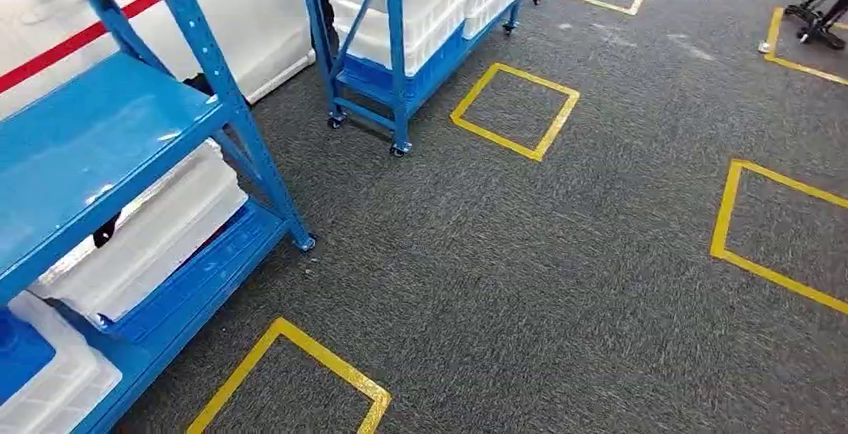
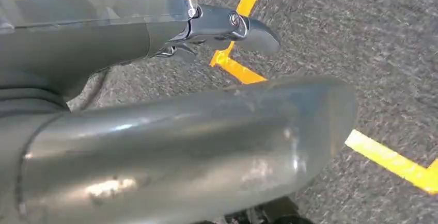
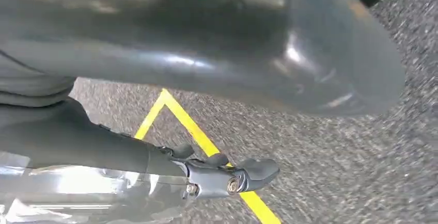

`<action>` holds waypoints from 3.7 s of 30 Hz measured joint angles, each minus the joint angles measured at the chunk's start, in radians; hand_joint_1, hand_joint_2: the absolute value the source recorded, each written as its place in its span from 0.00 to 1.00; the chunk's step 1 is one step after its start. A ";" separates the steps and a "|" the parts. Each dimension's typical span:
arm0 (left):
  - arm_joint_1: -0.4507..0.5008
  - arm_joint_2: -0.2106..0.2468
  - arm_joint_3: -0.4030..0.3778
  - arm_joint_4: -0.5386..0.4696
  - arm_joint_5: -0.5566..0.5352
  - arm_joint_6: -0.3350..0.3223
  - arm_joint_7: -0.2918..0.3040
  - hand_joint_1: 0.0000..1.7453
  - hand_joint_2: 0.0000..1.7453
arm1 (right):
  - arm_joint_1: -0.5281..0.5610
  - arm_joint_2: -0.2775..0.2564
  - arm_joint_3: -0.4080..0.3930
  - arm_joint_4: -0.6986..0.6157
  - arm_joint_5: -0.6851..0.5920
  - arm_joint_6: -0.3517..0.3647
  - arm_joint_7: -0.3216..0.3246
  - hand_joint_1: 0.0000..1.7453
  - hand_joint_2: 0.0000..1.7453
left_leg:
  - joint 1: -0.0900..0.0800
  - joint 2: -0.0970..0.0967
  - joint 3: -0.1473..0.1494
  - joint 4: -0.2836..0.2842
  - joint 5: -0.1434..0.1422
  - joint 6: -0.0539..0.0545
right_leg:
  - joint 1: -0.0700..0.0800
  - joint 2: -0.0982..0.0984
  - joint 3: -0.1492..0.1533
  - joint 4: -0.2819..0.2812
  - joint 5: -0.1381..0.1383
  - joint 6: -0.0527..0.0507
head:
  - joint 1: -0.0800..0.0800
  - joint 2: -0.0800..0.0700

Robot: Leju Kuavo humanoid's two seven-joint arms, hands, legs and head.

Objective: Take the parts from the cabinet and place them on the table.

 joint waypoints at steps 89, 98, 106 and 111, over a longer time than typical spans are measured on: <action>0.006 -0.014 0.000 0.000 -0.009 -0.048 -0.041 0.00 0.00 | 0.010 -0.006 -0.004 -0.001 -0.004 0.006 -0.006 0.00 0.00 | 0.018 -0.054 -0.007 0.022 0.001 -0.015 | -0.025 0.091 0.004 0.005 -0.003 0.012 | -0.008 0.000; 0.010 -0.015 0.000 0.000 -0.009 -0.049 -0.042 0.00 0.00 | 0.004 -0.006 -0.005 -0.001 -0.004 0.006 -0.008 0.00 0.00 | 0.014 -0.068 0.052 -0.014 -0.032 0.037 | -0.027 0.122 -0.134 0.258 -0.085 0.058 | 0.003 0.000; 0.011 -0.021 0.000 0.000 -0.010 -0.048 -0.038 0.00 0.00 | 0.020 -0.009 -0.010 -0.001 -0.004 0.012 -0.006 0.00 0.00 | 0.009 -0.090 0.134 -0.017 -0.116 0.009 | -0.012 0.127 -0.158 0.050 0.101 0.028 | 0.005 0.000; 0.006 -0.023 0.000 0.000 -0.011 -0.035 -0.031 0.00 0.00 | 0.018 -0.009 -0.011 -0.002 -0.004 0.019 -0.004 0.00 0.00 | 0.012 -0.077 0.069 0.142 -0.077 -0.018 | -0.022 0.122 -0.101 0.010 0.089 -0.005 | 0.000 0.000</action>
